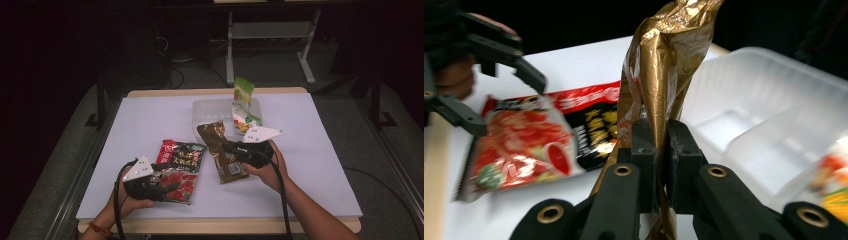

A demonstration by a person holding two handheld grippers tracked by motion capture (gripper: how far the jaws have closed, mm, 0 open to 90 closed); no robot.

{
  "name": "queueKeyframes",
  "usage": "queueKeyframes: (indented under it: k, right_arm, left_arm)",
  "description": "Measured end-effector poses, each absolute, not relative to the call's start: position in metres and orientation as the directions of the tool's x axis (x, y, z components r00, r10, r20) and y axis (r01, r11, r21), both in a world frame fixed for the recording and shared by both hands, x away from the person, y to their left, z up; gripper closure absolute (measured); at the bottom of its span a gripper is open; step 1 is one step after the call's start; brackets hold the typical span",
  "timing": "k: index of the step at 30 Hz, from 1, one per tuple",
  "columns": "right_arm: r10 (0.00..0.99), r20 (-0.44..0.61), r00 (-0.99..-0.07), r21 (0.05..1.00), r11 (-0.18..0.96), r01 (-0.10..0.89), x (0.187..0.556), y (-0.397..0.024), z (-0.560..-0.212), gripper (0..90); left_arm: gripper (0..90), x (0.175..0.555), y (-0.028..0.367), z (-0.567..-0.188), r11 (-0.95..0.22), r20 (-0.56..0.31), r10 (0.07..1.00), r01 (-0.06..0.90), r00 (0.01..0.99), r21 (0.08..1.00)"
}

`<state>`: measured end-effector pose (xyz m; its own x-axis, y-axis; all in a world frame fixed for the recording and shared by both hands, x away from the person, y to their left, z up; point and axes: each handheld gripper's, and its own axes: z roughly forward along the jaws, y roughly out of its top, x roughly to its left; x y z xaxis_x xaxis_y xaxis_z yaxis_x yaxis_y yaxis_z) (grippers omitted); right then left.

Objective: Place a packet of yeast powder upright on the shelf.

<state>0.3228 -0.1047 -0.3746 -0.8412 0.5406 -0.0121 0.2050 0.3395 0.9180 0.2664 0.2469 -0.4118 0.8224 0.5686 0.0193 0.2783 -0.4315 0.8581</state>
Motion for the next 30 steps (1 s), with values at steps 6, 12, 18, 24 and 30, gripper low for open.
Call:
queueKeyframes:
  k: [6, 12, 18, 24, 30]
  right_arm:
    - [0.609, -0.069, -0.79, 0.936, 0.314, 0.16, 0.331, -0.108, -0.367, 83.5]
    - [0.665, -0.102, -0.74, 0.951, 0.282, 0.122, 0.342, -0.11, -0.358, 83.6]
    - [0.736, -0.118, -0.666, 0.968, 0.234, 0.087, 0.359, -0.108, -0.35, 83.7]
    - [0.778, -0.132, -0.615, 0.971, 0.225, 0.076, 0.376, -0.1, -0.348, 83.7]
    - [0.825, -0.179, -0.536, 0.97, 0.238, 0.041, 0.391, -0.093, -0.342, 83.7]
  left_arm:
    - [22.1, 0.27, 0.259, -0.41, -0.413, 0.059, 0.619, 0.26, 0.783, 0.873]
    - [22.2, 0.271, 0.277, -0.41, -0.411, 0.099, 0.661, 0.249, 0.744, 0.877]
    - [22.2, 0.267, 0.293, -0.413, -0.395, 0.089, 0.679, 0.26, 0.728, 0.881]
    - [22.2, 0.263, 0.297, -0.418, -0.395, 0.085, 0.682, 0.267, 0.727, 0.879]
    - [22.2, 0.263, 0.3, -0.428, -0.372, 0.054, 0.681, 0.281, 0.731, 0.884]
